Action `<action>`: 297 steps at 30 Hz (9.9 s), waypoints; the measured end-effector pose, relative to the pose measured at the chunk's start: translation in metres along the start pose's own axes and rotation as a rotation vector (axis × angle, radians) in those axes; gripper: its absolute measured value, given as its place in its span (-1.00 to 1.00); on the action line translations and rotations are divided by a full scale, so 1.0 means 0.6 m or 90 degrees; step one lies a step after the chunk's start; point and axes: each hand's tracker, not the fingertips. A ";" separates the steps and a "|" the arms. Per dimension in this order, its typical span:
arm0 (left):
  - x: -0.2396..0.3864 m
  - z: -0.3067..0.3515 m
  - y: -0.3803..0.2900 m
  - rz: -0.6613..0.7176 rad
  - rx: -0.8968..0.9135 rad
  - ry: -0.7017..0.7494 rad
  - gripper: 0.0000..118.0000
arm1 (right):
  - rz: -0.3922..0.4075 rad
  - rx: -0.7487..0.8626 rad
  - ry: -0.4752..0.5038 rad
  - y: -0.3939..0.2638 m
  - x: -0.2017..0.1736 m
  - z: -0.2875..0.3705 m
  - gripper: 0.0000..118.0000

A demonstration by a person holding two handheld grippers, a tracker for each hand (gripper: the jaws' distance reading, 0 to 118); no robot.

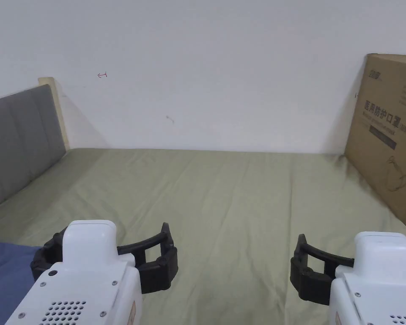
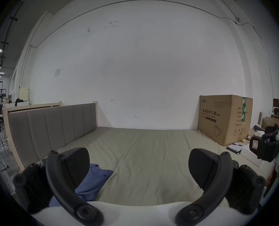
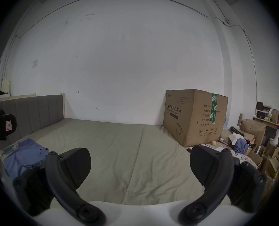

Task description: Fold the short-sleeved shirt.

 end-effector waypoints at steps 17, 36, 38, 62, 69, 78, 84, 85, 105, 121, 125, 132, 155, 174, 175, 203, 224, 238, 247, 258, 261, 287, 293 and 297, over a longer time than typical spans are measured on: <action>0.009 0.003 -0.004 -0.036 0.000 -0.043 -1.00 | 0.001 0.005 0.012 -0.003 0.001 0.000 -1.00; -0.169 0.091 0.022 -0.009 -0.014 0.224 -1.00 | -0.004 0.015 0.256 0.028 -0.170 -0.008 -1.00; -0.196 0.100 0.018 -0.008 -0.026 0.258 -1.00 | 0.013 0.014 0.281 0.026 -0.197 -0.004 -1.00; -0.430 -0.323 -0.213 0.090 -0.520 0.275 0.05 | 0.106 -0.109 0.308 -0.033 -0.255 -0.061 -1.00; -0.399 -0.362 -0.245 0.075 -0.545 0.212 0.99 | 0.111 -0.150 0.304 -0.057 -0.260 -0.087 -1.00; -0.399 -0.385 -0.306 0.123 -0.604 0.247 0.29 | 0.103 -0.169 0.282 -0.068 -0.237 -0.105 -1.00; -0.423 -0.382 -0.303 0.185 -0.603 0.259 -0.91 | 0.026 -0.190 0.273 -0.076 -0.209 -0.114 -1.00; -0.421 -0.383 -0.297 0.183 -0.608 0.257 -0.91 | 0.020 -0.189 0.269 -0.074 -0.203 -0.114 -1.00; -0.053 -0.374 0.012 0.189 -0.414 -0.108 -0.91 | -0.059 -0.106 0.097 0.001 0.015 -0.069 -1.00; 0.432 -0.281 -0.177 0.038 -0.618 -0.441 -0.91 | -0.108 -0.117 -0.054 -0.026 0.191 -0.045 -1.00; 0.450 -0.271 -0.297 -0.042 -0.699 -0.406 -0.91 | -0.107 -0.147 -0.062 -0.044 0.202 -0.050 -1.00; 0.436 -0.276 -0.300 0.014 -0.725 -0.423 0.44 | -0.115 -0.170 -0.056 -0.056 0.204 -0.055 -1.00; -0.029 -0.313 -0.210 0.097 -0.596 -0.046 -1.00 | -0.084 -0.250 0.116 -0.096 0.044 -0.121 -1.00; -0.017 -0.461 -0.296 -0.010 -0.635 -0.018 -0.97 | -0.091 -0.349 0.088 -0.157 0.088 -0.204 -1.00; -0.020 -0.461 -0.289 0.002 -0.624 -0.005 -0.97 | -0.095 -0.351 0.094 -0.157 0.093 -0.212 -1.00; -0.029 -0.398 -0.213 -0.016 -0.603 -0.055 -0.97 | 0.079 -0.685 0.243 -0.259 0.017 -0.628 -0.93; -0.089 -0.399 0.211 -0.022 -0.281 -0.016 -0.97 | -0.109 -0.344 0.198 0.246 0.274 -0.480 -0.93; -0.071 -0.555 0.499 -0.052 -0.166 0.035 -0.97 | -0.107 -0.232 0.174 0.571 0.245 -0.544 -0.93; -0.079 -0.664 0.619 -0.046 -0.122 0.035 -0.97 | -0.088 -0.169 0.157 0.723 0.230 -0.606 -0.93; -0.047 -0.792 0.524 -0.125 -0.100 0.073 -0.97 | -0.068 -0.221 0.137 0.621 0.205 -0.738 -0.93; -0.041 -0.837 0.446 -0.107 -0.141 0.076 -0.97 | -0.092 -0.283 0.133 0.535 0.198 -0.801 -0.93; -0.136 -0.691 -0.185 0.003 -0.424 0.079 -0.97 | -0.079 -0.583 0.151 -0.142 0.116 -0.748 -0.93; -0.149 -0.480 -0.173 -0.031 -0.433 0.064 -0.97 | -0.088 -0.563 0.155 -0.163 0.124 -0.526 -0.93; -0.164 -0.349 -0.171 -0.032 -0.447 0.064 -0.97 | -0.085 -0.558 0.153 -0.192 0.136 -0.367 -0.93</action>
